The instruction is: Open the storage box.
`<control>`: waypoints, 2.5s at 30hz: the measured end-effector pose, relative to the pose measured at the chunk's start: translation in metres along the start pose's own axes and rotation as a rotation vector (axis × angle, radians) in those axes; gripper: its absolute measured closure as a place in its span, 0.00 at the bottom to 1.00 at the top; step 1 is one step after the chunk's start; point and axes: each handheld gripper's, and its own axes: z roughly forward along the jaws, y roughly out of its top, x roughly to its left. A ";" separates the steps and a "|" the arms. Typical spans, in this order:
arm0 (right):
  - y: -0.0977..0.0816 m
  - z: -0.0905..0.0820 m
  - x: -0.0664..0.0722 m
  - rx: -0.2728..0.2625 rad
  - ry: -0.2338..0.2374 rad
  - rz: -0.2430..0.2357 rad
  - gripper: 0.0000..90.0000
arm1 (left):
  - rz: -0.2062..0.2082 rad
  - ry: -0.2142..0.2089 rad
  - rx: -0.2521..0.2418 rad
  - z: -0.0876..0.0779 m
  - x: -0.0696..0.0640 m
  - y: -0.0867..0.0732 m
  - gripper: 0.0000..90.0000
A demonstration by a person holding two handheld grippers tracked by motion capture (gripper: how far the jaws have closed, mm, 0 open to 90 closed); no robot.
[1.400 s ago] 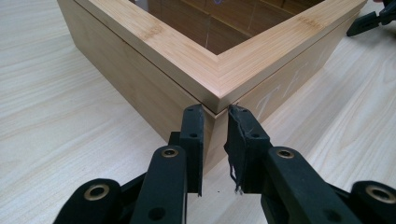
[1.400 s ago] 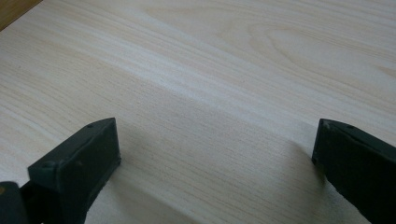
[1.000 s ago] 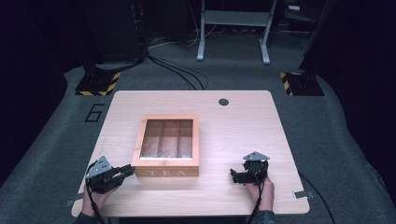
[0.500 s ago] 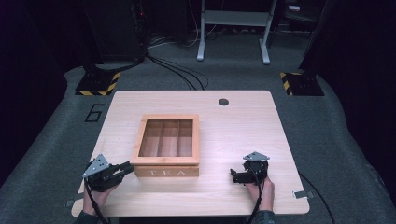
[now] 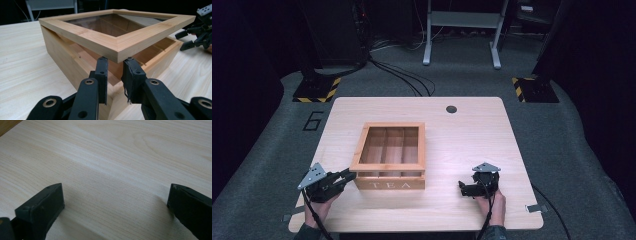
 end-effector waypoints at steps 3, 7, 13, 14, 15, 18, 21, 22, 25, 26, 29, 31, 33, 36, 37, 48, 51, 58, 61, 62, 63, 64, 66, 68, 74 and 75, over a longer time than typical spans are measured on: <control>0.000 0.000 0.000 0.000 0.000 0.000 0.00 | -0.005 -0.003 -0.005 0.001 0.001 0.003 0.83; 0.000 0.000 0.000 0.000 0.000 0.000 0.00 | -0.001 -0.003 -0.008 0.004 0.001 0.004 0.84; 0.000 0.000 0.000 0.000 0.000 -0.001 0.00 | -0.008 -0.008 -0.021 0.008 0.001 0.008 0.84; 0.000 0.000 0.000 0.000 0.000 -0.001 0.00 | -0.008 -0.008 -0.021 0.008 0.001 0.008 0.84; 0.000 0.000 0.000 0.000 0.000 0.000 0.00 | -0.005 -0.010 -0.028 0.009 0.001 0.010 0.84; 0.000 0.000 0.000 0.000 0.001 0.000 0.00 | 0.003 -0.014 -0.030 0.010 0.000 0.013 0.84; 0.000 0.000 0.000 0.000 0.000 0.000 0.00 | 0.008 -0.009 -0.042 0.012 -0.001 0.017 0.84; 0.000 0.000 0.000 0.000 0.000 -0.001 0.00 | 0.001 -0.011 -0.039 0.012 -0.001 0.019 0.84; 0.000 0.000 0.000 0.000 0.000 0.000 0.00 | 0.010 -0.001 -0.035 0.013 -0.001 0.021 0.84; 0.000 0.000 0.000 0.000 0.000 0.000 0.00 | 0.011 -0.002 -0.034 0.013 -0.001 0.022 0.84; 0.000 0.000 0.000 0.000 0.000 0.000 0.00 | 0.011 0.005 -0.029 0.014 -0.001 0.024 0.84; 0.000 0.000 0.000 0.000 0.000 0.001 0.00 | 0.013 0.003 -0.020 0.014 0.000 0.026 0.84; 0.000 0.000 0.000 0.000 0.000 0.000 0.00 | 0.010 0.006 -0.017 0.014 -0.001 0.028 0.85; 0.000 0.000 0.000 0.000 0.000 0.000 0.00 | 0.011 0.009 -0.005 0.014 0.000 0.029 0.87; 0.000 0.000 0.000 0.000 0.000 0.000 0.00 | 0.006 0.011 0.001 0.015 0.001 0.030 0.88; 0.000 0.000 0.000 0.000 0.000 0.000 0.00 | -0.007 0.020 0.022 0.016 0.003 0.035 0.93; 0.000 0.000 0.000 0.000 0.000 0.000 0.00 | -0.015 0.021 0.031 0.016 0.003 0.039 0.94; 0.000 0.000 0.000 0.000 -0.001 0.001 0.00 | -0.015 0.022 0.031 0.017 0.004 0.044 0.97; 0.000 0.000 0.000 0.000 0.000 0.000 0.00 | -0.016 0.020 0.037 0.017 0.004 0.047 0.97; 0.000 0.000 0.000 0.000 0.000 0.000 0.00 | -0.011 0.021 0.036 0.017 0.004 0.047 0.97; 0.000 0.000 0.000 0.000 -0.001 0.001 0.00 | -0.014 0.020 0.039 0.017 0.004 0.048 0.97; 0.000 0.000 0.000 0.000 0.000 0.000 0.00 | -0.014 0.020 0.042 0.017 0.004 0.048 0.98; 0.000 0.000 0.000 0.000 0.000 0.000 0.00 | -0.010 0.020 0.045 0.017 0.005 0.050 0.98; 0.000 0.000 0.000 0.000 0.000 0.000 0.00 | -0.009 0.022 0.044 0.017 0.005 0.052 0.98; 0.000 0.000 0.000 0.000 0.000 0.001 0.00 | -0.003 0.025 0.043 0.017 0.005 0.061 0.98; 0.000 0.000 0.000 0.000 0.000 0.000 0.00 | 0.005 0.024 0.052 0.016 0.006 0.066 0.98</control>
